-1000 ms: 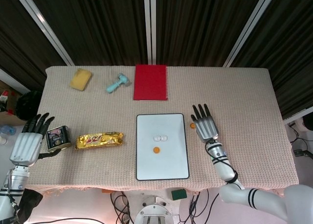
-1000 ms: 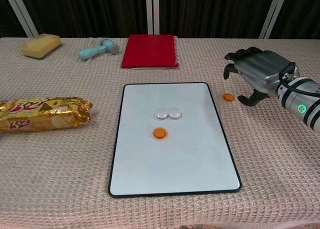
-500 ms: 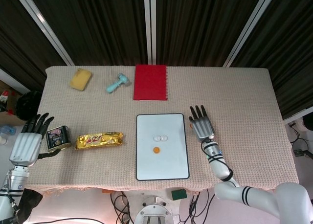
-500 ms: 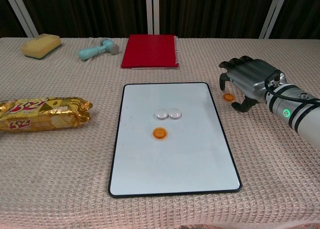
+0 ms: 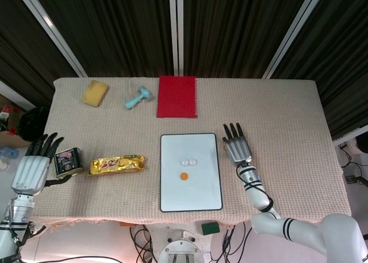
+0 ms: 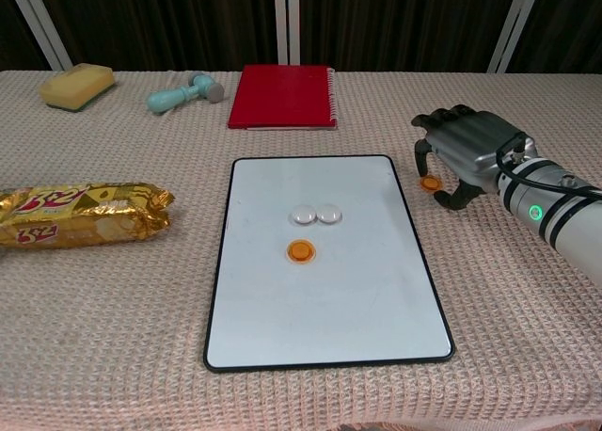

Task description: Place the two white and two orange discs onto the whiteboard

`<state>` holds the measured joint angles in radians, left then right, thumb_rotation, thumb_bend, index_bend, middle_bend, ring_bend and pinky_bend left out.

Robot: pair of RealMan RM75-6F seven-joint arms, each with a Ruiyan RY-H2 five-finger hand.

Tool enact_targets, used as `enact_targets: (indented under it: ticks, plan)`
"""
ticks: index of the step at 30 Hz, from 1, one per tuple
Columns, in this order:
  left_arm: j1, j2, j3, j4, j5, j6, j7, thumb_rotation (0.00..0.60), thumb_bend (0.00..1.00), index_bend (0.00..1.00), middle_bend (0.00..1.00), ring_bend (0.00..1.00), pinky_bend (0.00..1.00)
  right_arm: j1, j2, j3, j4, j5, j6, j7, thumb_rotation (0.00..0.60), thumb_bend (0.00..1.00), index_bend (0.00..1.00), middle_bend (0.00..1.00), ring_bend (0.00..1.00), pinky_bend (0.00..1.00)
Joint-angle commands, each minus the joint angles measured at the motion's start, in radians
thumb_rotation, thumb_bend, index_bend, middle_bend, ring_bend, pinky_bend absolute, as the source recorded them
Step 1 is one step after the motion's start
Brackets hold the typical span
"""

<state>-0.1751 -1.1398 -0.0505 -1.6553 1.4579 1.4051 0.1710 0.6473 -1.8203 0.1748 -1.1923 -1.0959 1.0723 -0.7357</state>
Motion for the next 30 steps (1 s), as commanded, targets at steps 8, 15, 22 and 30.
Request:
enact_targets:
  ticks: [8,15,22,30]
  plan:
    - [-0.002,-0.001,0.000,0.001,-0.002,-0.004,0.001,0.487,0.00,0.11,0.03,0.01,0.12,-0.014,0.041,-0.010,-0.071,-0.056,0.047,0.040,0.600,0.36,0.51,0.03,0.00,0.00]
    - [-0.004,-0.001,0.001,-0.001,-0.001,-0.008,0.003,0.486,0.00,0.11,0.03,0.01,0.12,-0.024,0.111,-0.088,-0.275,-0.223,0.116,0.028,0.600,0.36,0.52,0.04,0.00,0.00]
    - [-0.001,0.002,0.004,-0.004,0.006,0.001,0.001,0.488,0.00,0.11,0.03,0.01,0.12,-0.015,0.096,-0.181,-0.338,-0.320,0.074,-0.050,0.600,0.36,0.53,0.05,0.00,0.00]
    - [0.005,0.008,0.003,0.000,0.011,0.012,-0.017,0.485,0.00,0.11,0.03,0.01,0.12,-0.013,0.029,-0.179,-0.278,-0.297,0.031,-0.097,0.600,0.36,0.53,0.05,0.00,0.00]
